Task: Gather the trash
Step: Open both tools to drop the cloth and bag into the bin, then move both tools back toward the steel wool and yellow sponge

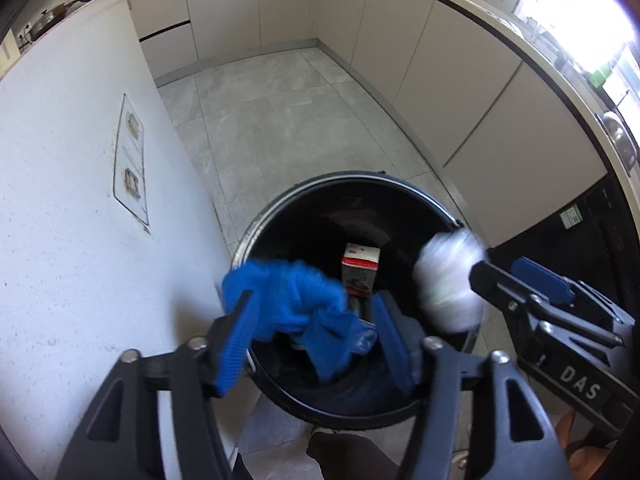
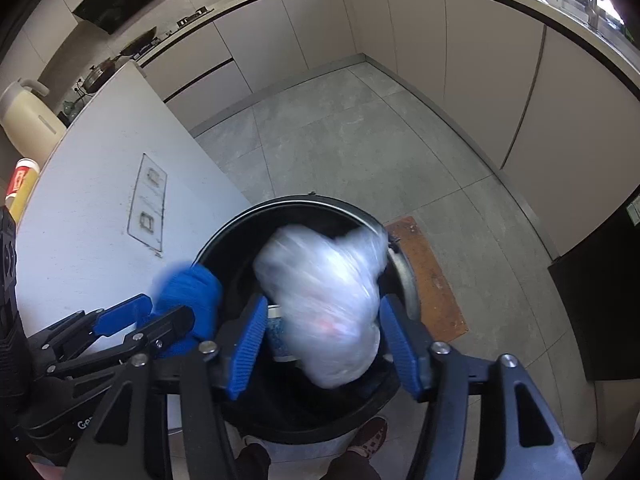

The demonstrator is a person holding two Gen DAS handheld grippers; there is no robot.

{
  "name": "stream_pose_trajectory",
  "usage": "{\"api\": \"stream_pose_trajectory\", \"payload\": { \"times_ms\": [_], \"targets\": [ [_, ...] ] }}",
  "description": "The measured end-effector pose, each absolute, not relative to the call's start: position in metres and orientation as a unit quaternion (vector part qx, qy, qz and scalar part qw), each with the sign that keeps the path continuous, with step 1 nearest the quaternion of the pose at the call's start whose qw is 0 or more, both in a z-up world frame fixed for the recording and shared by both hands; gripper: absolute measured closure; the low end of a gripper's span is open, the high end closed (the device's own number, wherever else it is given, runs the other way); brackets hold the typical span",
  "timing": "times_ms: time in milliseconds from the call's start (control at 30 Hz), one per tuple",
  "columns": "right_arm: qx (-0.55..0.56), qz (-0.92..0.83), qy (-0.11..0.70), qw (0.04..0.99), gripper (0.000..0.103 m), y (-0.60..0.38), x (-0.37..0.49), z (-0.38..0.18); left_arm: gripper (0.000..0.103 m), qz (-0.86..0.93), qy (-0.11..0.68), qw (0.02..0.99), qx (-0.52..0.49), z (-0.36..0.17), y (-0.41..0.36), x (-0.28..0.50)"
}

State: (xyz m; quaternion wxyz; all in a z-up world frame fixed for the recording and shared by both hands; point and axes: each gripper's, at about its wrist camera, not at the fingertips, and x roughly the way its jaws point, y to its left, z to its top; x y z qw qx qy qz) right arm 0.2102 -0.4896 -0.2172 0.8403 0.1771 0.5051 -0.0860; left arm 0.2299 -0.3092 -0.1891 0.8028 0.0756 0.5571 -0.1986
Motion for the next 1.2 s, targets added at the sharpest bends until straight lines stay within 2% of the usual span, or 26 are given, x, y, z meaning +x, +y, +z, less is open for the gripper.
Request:
{"api": "stream_pose_trajectory", "payload": {
  "times_ms": [67,433,1000,1200],
  "targets": [
    [0.175,-0.086,0.506,0.84,0.035,-0.491,0.211,-0.218,0.035,-0.195,0.552,0.807,0.077,-0.187,-0.31,0.23],
    [0.172,-0.109,0.48,0.853,0.035,-0.497,0.201,-0.192,0.035,-0.199,0.522,0.826,0.076,-0.154,-0.3,0.238],
    [0.162,-0.133,0.447,0.87,0.035,-0.452,0.19,-0.116,0.035,-0.229,0.468,0.852,0.053,-0.063,-0.256,0.226],
    [0.154,-0.117,0.421,0.886,0.031,-0.414,0.196,-0.082,0.035,-0.218,0.451,0.864,0.042,-0.043,-0.222,0.229]
  ]
}}
